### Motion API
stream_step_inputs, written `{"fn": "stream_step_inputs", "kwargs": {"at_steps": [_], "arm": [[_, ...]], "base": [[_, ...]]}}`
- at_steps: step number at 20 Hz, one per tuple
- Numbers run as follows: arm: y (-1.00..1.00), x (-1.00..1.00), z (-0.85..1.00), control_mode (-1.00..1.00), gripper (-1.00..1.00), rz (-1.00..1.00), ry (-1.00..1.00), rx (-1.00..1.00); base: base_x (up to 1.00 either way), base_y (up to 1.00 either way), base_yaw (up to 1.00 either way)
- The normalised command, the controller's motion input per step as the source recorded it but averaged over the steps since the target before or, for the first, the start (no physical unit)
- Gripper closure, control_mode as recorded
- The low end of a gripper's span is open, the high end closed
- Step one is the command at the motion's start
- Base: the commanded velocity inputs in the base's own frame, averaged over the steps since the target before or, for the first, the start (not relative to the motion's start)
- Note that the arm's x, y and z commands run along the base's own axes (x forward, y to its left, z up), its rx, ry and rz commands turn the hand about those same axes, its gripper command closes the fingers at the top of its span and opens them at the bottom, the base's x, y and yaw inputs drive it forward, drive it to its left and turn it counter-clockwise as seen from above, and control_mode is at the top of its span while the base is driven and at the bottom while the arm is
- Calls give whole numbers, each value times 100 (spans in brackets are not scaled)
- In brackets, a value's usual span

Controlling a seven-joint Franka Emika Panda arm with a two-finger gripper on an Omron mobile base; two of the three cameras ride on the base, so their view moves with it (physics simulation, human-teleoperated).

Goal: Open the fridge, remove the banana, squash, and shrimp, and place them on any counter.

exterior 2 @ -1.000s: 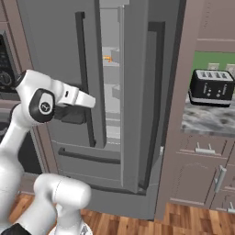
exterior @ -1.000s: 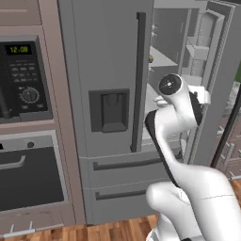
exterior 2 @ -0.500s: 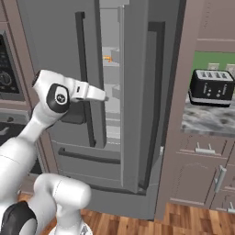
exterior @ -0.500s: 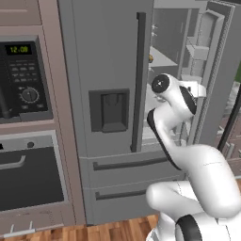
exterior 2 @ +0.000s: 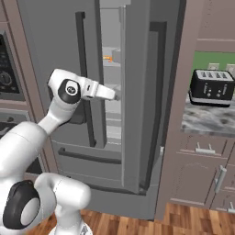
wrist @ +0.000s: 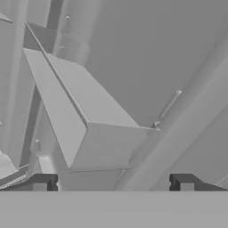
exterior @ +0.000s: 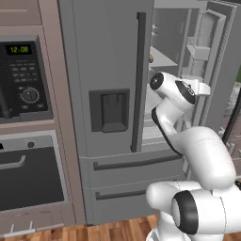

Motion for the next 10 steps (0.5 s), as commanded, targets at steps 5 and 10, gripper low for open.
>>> {"fn": "stream_step_inputs", "kwargs": {"at_steps": [5, 10], "arm": [[-99, 0, 0, -100, -100, -16, 0, 0], [-100, -37, 0, -100, -100, -15, 0, 0]], "base": [[0, 0, 0], [0, 0, 0]]}}
